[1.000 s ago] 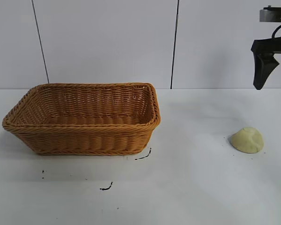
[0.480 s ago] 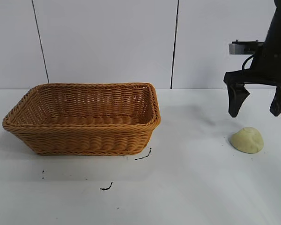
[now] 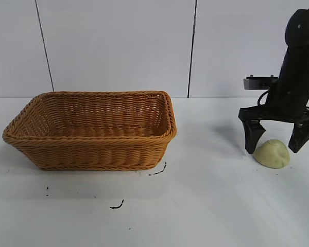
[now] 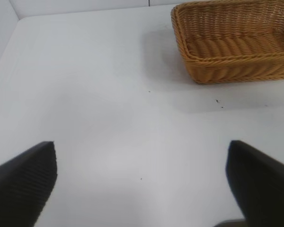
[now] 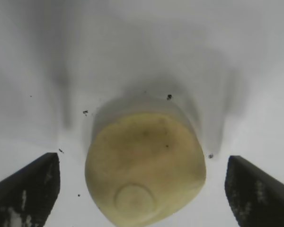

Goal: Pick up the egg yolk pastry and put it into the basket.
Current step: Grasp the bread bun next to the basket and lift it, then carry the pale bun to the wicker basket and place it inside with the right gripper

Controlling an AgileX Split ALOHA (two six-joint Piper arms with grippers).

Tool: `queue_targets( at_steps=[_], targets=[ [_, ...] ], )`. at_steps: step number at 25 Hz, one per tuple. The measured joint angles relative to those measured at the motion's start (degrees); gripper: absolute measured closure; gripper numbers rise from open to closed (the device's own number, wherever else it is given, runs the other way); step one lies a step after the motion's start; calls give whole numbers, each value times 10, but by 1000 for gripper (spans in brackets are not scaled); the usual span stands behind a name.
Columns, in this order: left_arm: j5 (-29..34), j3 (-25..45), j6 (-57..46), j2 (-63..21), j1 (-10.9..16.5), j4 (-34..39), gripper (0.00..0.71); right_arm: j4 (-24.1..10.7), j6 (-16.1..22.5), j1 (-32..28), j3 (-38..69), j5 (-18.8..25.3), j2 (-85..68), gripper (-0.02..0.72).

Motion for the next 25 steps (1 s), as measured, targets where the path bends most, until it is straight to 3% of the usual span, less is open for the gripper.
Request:
queue_targets(
  at_steps=[4,7,16,25],
  targets=[
    [0,0,0,0,0,0,14,0,0,0,0,4,0,325],
    [0,0,0,0,0,0,14,0,1,0,0,9,0,443],
    [0,0,0,0,0,0,14,0,1,0,-18,70,-65,480],
    [0,0,0,0,0,0,14,1,1,0,-154,167,-126,480]
  ],
)
